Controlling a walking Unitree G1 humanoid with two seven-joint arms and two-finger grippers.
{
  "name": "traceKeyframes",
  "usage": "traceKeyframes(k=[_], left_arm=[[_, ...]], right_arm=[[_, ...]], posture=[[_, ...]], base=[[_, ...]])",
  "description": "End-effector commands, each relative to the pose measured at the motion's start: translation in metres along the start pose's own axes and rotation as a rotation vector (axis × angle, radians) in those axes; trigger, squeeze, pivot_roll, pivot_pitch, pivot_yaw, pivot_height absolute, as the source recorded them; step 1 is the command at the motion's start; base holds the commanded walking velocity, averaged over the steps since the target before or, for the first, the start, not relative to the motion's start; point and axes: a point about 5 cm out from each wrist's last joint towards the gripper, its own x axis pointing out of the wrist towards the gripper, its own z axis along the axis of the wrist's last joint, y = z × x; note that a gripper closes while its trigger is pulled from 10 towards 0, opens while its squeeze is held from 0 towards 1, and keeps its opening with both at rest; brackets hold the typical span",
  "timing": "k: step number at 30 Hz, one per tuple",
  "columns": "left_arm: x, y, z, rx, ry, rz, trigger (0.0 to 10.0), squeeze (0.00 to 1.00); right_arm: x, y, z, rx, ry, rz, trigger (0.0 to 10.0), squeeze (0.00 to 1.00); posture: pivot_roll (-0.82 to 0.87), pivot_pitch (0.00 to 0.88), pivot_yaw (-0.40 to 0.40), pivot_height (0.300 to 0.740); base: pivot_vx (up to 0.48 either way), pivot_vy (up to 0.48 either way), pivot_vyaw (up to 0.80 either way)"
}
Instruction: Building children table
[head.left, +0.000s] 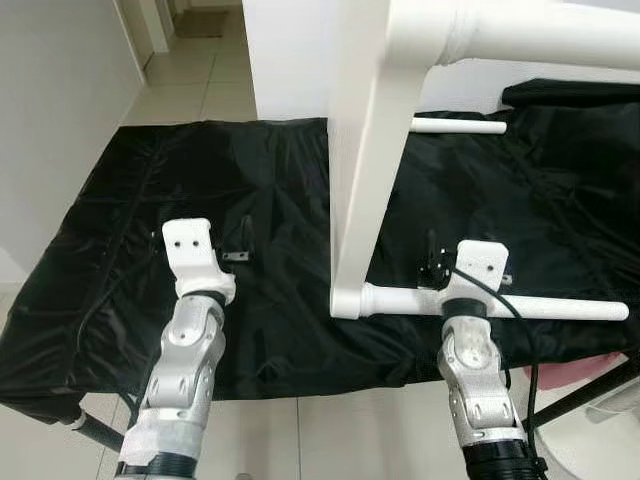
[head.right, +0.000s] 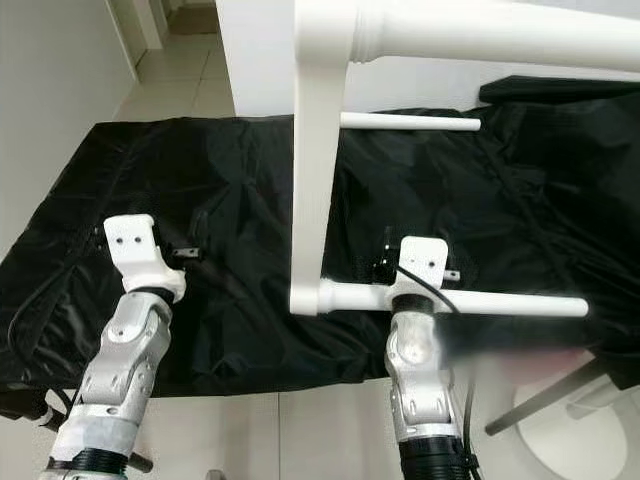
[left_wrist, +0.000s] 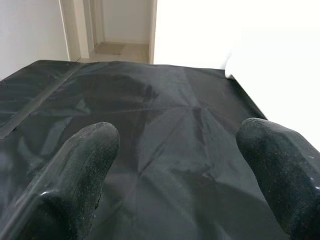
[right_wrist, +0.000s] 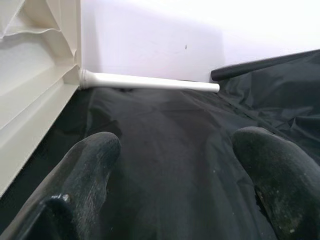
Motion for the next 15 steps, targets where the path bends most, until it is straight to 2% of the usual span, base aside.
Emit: traceKeyframes(k=[1,6,11,12,15], left_arm=[[-0.002,-0.006,-0.002,0.004,0.000,-0.124,10.0,0.00],[-0.008,-0.002,-0.009,-0.002,0.015,-0.100,10.0,0.00],[-0.010,-0.001,-0.015,0.049,0.025,-0.091,10.0,0.00],[-0.010,-0.008,-0.017,0.106,0.014,-0.119,10.0,0.00],[-0.011,-0.014,-0.019,0.118,0.015,-0.125,10.0,0.00]], right_arm=[[-0.003,0.003,-0.004,-0.002,0.010,0.010,10.0,0.00],[-0.005,0.009,-0.008,0.015,0.011,0.027,10.0,0.00],[-0.004,0.007,-0.011,0.016,0.016,0.016,10.0,0.00],[-0.005,0.007,-0.013,0.006,0.015,0.012,10.0,0.00],[-0.006,0.008,-0.015,0.002,0.011,0.012,10.0,0.00]], posture=[[-0.01,0.016,0.029,0.740],[-0.04,0.000,0.032,0.740],[-0.04,0.000,0.038,0.740],[-0.04,0.000,0.053,0.740],[-0.04,0.000,0.057,0.740]], base=[[0.000,0.000,0.00],[0.000,0.000,0.00],[0.000,0.000,0.00],[0.000,0.000,0.00],[0.000,0.000,0.00]])
